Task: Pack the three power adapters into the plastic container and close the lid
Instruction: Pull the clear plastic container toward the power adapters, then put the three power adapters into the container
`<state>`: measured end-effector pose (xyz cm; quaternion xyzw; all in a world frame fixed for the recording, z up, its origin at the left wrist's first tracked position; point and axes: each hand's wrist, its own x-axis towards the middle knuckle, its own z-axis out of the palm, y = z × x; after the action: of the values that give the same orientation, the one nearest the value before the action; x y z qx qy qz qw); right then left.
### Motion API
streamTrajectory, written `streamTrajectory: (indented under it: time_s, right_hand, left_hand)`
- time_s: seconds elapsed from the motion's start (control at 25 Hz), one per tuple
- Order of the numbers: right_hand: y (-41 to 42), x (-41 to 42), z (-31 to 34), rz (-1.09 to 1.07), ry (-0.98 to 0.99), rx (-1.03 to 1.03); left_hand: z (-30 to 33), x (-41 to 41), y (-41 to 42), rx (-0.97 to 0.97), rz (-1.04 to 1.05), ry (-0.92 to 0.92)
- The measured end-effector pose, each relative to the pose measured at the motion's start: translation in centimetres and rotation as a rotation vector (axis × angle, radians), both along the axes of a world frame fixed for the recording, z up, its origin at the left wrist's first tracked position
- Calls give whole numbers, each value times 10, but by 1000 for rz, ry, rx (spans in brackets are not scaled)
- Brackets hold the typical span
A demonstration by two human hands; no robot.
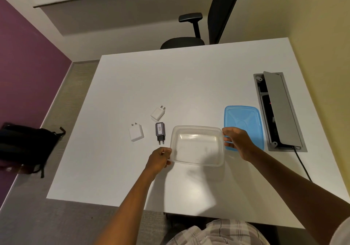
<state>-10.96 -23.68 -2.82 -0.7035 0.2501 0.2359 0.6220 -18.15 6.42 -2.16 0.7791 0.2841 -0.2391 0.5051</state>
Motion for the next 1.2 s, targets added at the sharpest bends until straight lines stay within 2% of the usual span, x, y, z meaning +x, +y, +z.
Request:
streamTrajectory:
  time_s: [0.16, 0.32, 0.48, 0.64, 0.76, 1.04, 1.2]
  right_hand:
    - [3, -9, 1, 15, -63, -51]
    - [10, -14, 4, -16, -219, -350]
    - [27, -18, 17, -79, -425, -466]
    - [65, -18, 35, 49, -633, -538]
    - [108, -25, 41, 159, -707, -488]
    - [223, -48, 33, 335, -687, -279]
    - [281, -41, 7, 464, -611, -290]
  left_hand:
    - [2, -3, 3, 8, -44, 8]
    - [-1, -10, 10, 7, -42, -13]
    - [-10, -20, 29, 25, -20, -18]
    - [-23, -30, 59, 204, -69, -21]
    - [-37, -37, 84, 400, -180, -12]
    - [-80, -53, 144, 612, -360, -28]
    - [-105, -48, 151, 667, -288, -112]
